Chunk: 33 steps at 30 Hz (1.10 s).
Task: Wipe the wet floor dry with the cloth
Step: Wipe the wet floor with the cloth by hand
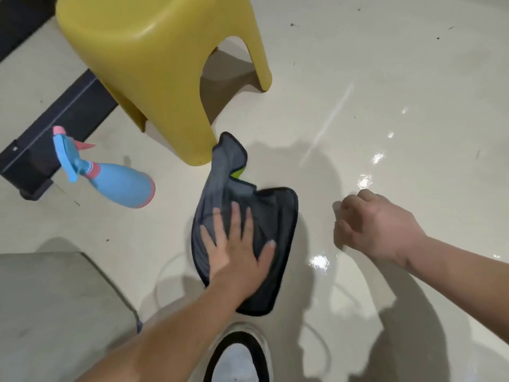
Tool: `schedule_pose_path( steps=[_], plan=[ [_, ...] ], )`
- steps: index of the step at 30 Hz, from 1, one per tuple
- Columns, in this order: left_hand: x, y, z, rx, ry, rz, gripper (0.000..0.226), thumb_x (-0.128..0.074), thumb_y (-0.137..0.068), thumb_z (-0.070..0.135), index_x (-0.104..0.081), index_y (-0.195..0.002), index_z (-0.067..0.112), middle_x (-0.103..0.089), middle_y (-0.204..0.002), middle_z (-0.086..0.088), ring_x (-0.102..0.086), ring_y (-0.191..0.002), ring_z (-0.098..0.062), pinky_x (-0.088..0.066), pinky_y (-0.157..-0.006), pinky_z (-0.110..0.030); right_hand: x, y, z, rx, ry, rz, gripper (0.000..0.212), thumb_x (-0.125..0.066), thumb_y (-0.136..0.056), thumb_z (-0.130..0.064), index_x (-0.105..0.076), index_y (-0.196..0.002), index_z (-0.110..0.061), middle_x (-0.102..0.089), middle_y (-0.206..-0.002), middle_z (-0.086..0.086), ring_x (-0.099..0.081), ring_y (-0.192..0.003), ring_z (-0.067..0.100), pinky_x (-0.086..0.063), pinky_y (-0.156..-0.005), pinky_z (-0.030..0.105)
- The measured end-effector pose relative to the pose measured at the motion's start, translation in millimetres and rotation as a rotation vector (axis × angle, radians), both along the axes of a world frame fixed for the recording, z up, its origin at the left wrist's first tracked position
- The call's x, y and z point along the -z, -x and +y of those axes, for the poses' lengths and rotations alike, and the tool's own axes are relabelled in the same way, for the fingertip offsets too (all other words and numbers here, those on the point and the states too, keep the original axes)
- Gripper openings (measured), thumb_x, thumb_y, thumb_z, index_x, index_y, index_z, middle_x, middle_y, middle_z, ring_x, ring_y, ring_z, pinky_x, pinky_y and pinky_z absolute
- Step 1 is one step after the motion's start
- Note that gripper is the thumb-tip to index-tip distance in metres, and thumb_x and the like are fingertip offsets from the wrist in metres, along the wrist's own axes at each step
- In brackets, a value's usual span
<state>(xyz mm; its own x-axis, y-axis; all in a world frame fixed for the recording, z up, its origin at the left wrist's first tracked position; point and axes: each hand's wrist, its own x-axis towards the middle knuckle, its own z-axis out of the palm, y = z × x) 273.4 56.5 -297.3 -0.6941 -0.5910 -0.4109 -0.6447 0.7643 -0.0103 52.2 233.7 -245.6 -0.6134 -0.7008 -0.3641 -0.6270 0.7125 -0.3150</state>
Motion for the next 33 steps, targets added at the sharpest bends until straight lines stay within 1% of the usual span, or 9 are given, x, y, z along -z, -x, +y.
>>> schedule_pose_path(
  steps=[4,6,8,10,13,17,22,27,33],
  plan=[
    [-6.9,-8.3,-10.1,0.537,-0.16,-0.027,0.083,-0.013,-0.092,0.084,0.01,-0.162,0.046,0.027,-0.171,0.011,0.043,-0.149,-0.027,0.024,-0.118,-0.066,2.3,3.3,-1.0,0.035,0.013,0.014,0.025,-0.06,-0.091,-0.039,-0.059,-0.114,-0.029,-0.05,-0.104,-0.011,-0.052,-0.103,0.016,-0.042,-0.069,0.031],
    [-3.0,-1.3,-38.2,0.592,-0.173,0.022,0.084,-0.017,-0.091,0.086,0.007,-0.162,0.049,0.018,-0.173,0.014,0.035,-0.154,-0.02,0.021,-0.122,-0.06,4.0,2.0,-7.9,0.062,0.039,0.0,0.029,-0.062,-0.09,-0.038,-0.06,-0.117,-0.029,-0.051,-0.104,-0.011,-0.052,-0.098,0.016,-0.043,-0.069,0.032],
    [3.1,0.1,-54.0,0.403,-0.115,0.072,0.083,-0.02,-0.092,0.086,0.002,-0.163,0.049,0.011,-0.174,0.013,0.03,-0.156,-0.018,0.018,-0.124,-0.058,6.3,-2.3,-16.9,0.076,0.041,-0.021,0.033,-0.061,-0.091,-0.04,-0.06,-0.122,-0.03,-0.052,-0.108,-0.011,-0.054,-0.101,0.017,-0.046,-0.071,0.033],
    [6.1,-7.8,-54.7,0.06,-0.054,0.138,0.083,-0.019,-0.093,0.085,-0.001,-0.163,0.047,0.013,-0.173,0.013,0.027,-0.157,-0.021,0.018,-0.124,-0.059,7.5,-6.1,-29.0,0.089,0.03,-0.032,0.036,-0.059,-0.092,-0.039,-0.058,-0.127,-0.031,-0.054,-0.114,-0.01,-0.057,-0.108,0.018,-0.049,-0.075,0.035],
    [9.5,-30.1,-39.5,-0.372,-0.021,0.128,0.087,-0.01,-0.09,0.087,0.007,-0.164,0.043,0.016,-0.174,0.006,0.025,-0.158,-0.03,0.016,-0.123,-0.063,6.3,-12.0,-41.3,0.076,0.022,-0.062,0.037,-0.056,-0.094,-0.04,-0.055,-0.13,-0.033,-0.053,-0.119,-0.01,-0.057,-0.112,0.017,-0.052,-0.08,0.037],
    [10.9,-33.4,-29.1,-0.589,-0.01,0.079,0.094,0.006,-0.083,0.086,0.017,-0.163,0.037,0.017,-0.175,-0.003,0.025,-0.157,-0.037,0.011,-0.12,-0.072,7.3,-15.1,-42.3,0.031,0.004,-0.04,0.037,-0.056,-0.093,-0.045,-0.054,-0.129,-0.035,-0.051,-0.117,-0.012,-0.054,-0.111,0.015,-0.053,-0.078,0.037],
    [9.0,-13.6,-45.7,-0.273,-0.043,0.094,0.086,-0.007,-0.094,0.078,0.014,-0.164,0.034,0.012,-0.175,0.0,0.027,-0.155,-0.041,0.016,-0.119,-0.072,5.8,-1.1,-36.2,0.031,-0.005,-0.035,0.04,-0.059,-0.092,-0.048,-0.055,-0.13,-0.035,-0.051,-0.119,-0.014,-0.053,-0.115,0.014,-0.053,-0.077,0.036],
    [4.9,45.9,-41.3,0.183,-0.02,0.065,0.085,-0.008,-0.096,0.079,0.014,-0.165,0.034,0.011,-0.176,0.001,0.023,-0.155,-0.046,0.009,-0.119,-0.073,1.2,24.9,-22.5,0.112,-0.016,-0.008,0.041,-0.064,-0.088,-0.052,-0.057,-0.123,-0.033,-0.049,-0.108,-0.011,-0.054,-0.108,0.016,-0.052,-0.074,0.035],
    [8.3,146.6,-12.5,0.349,-0.102,0.098,0.083,-0.006,-0.094,0.081,0.021,-0.161,0.04,0.022,-0.173,0.005,0.035,-0.151,-0.044,0.016,-0.119,-0.072,-6.7,54.3,28.6,0.295,-0.11,-0.032,0.041,-0.062,-0.088,-0.05,-0.053,-0.124,-0.033,-0.051,-0.113,-0.009,-0.056,-0.109,0.018,-0.054,-0.079,0.038]
  ],
)
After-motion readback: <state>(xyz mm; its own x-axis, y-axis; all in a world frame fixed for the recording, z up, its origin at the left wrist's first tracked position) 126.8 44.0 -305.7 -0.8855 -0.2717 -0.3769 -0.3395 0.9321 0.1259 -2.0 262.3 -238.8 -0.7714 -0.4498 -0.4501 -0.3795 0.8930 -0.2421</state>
